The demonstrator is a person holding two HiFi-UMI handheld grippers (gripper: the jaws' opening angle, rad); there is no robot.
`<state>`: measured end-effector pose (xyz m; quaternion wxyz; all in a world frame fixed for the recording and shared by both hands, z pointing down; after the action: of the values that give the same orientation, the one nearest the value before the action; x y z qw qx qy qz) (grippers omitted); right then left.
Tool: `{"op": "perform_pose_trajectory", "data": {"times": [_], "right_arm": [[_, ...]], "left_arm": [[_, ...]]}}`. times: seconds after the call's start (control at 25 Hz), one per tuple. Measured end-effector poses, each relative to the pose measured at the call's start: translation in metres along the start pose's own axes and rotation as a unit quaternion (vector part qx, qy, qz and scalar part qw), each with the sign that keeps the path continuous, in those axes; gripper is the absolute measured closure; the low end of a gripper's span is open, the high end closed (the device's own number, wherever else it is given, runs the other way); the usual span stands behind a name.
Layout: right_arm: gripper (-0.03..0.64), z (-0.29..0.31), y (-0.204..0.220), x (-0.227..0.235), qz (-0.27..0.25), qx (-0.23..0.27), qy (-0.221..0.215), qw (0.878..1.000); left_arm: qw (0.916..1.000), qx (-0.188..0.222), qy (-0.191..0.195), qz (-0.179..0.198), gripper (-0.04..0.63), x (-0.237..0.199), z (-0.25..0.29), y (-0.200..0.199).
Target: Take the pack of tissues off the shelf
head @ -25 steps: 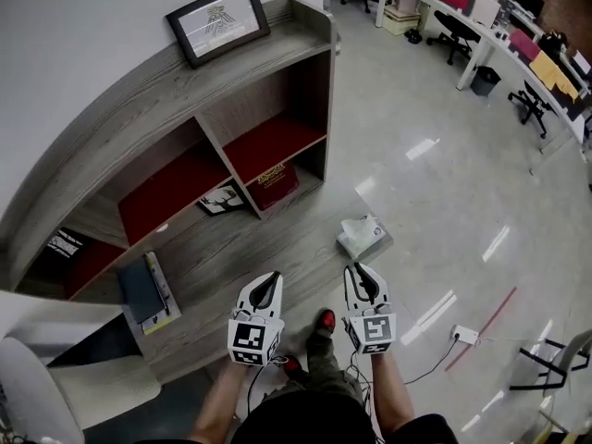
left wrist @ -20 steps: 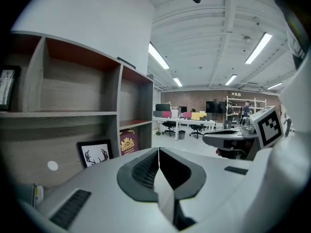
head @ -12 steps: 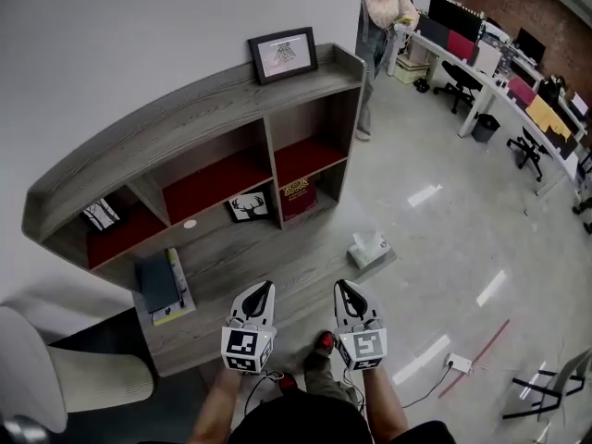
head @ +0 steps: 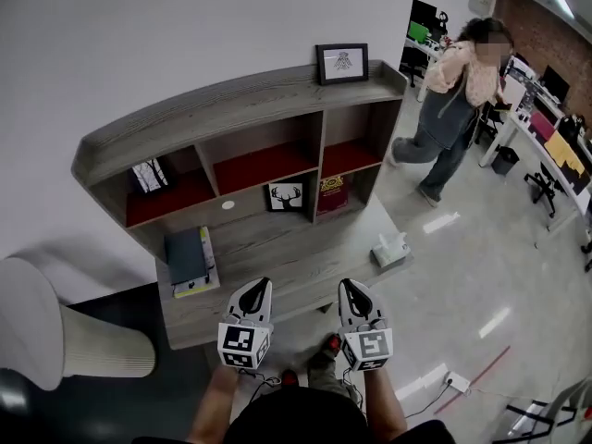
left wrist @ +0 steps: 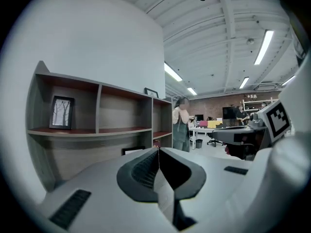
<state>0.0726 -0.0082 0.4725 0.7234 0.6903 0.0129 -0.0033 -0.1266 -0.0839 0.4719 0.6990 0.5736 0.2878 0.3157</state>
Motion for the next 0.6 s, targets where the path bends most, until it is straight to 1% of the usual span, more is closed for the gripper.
{"op": "perform_pose_trajectory", "data": {"times": [0.32,0.6], "right_arm": [[0.578,-0.017,-0.006,-0.052,-0.007,0.007,-0.035,0.999],[0.578,-0.025,-0.007,-0.084,-0.009,0.007,-0.063,0.998]], "left_arm": [[0.9993,0.015,-0.035,0.0,0.586,-0.013,-0.063,-0.002],[0.9982,0.014,-0.058,-0.004,0.586,-0.018,-0.1,0.005]]}}
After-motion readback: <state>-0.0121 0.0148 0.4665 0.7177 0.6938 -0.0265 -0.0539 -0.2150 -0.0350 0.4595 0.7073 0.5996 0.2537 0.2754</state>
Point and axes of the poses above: the fingertips, and each gripper's own axes: z forward along the fingers, x to its right, y out of its underside, the point moved 5 cm from there along -z, backward along the fingers, and after that the axes turned 7 degrees about y, right-handed, at the moved point
